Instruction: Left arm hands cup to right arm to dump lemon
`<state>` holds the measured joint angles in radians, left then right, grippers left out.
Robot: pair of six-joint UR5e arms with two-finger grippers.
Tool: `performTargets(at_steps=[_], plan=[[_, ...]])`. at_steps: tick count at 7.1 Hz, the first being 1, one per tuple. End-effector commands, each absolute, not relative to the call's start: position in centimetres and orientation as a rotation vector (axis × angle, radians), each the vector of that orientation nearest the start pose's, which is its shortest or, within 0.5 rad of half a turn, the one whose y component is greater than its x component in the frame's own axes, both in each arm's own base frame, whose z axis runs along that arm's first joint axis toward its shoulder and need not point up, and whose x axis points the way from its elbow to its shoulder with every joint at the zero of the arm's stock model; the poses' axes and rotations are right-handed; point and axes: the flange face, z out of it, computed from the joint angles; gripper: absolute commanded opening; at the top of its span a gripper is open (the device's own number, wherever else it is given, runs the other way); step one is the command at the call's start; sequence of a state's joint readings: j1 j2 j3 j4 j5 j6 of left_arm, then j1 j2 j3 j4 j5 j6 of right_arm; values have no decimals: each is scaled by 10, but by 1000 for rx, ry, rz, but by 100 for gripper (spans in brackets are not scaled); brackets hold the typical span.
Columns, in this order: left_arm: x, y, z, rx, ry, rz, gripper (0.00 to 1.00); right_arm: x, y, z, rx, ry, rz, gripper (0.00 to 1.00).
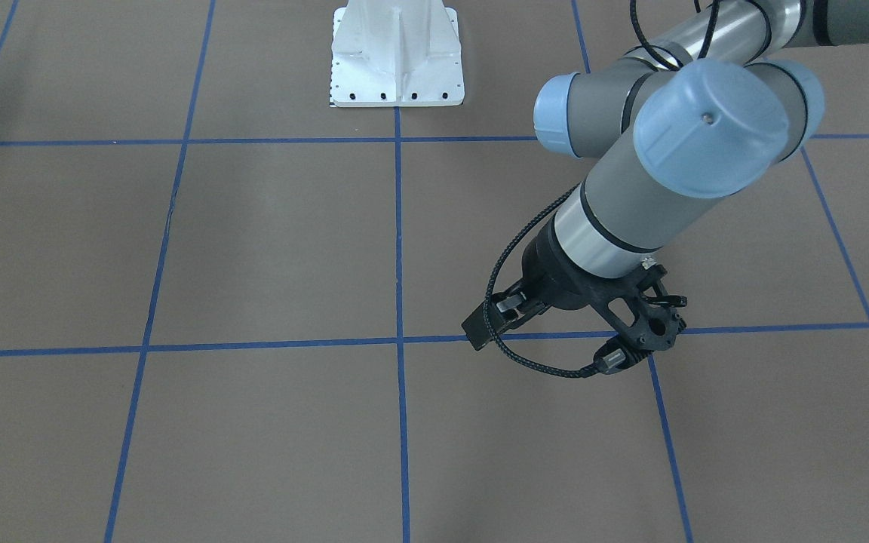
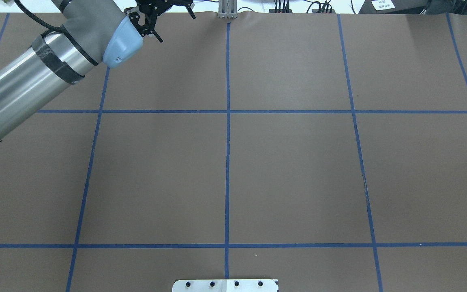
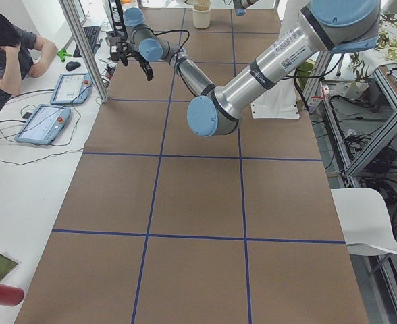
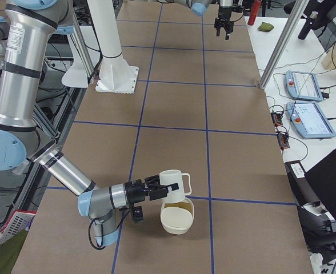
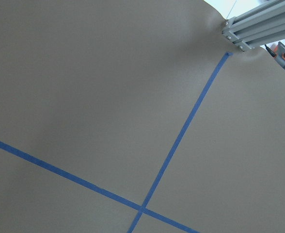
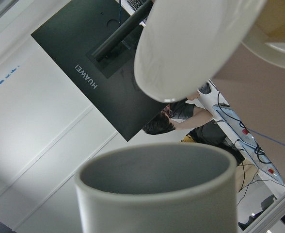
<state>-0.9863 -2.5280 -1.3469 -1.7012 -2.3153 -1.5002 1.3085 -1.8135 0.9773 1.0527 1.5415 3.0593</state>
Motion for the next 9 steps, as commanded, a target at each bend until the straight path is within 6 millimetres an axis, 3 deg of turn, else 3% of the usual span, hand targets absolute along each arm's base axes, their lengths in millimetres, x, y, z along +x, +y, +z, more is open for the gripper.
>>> performTargets(at_steps=[1,4,9], plan=[[368,-668,117,-185,1066,-503,100,67,-276,741,125,2671,-2057,9],[371,-667,119,-188,1063,-499,100,63,-285,732,-261,2871,-2066,8],[380,-666,123,-186,1053,-495,100,48,-278,736,-1064,3278,-2002,8]])
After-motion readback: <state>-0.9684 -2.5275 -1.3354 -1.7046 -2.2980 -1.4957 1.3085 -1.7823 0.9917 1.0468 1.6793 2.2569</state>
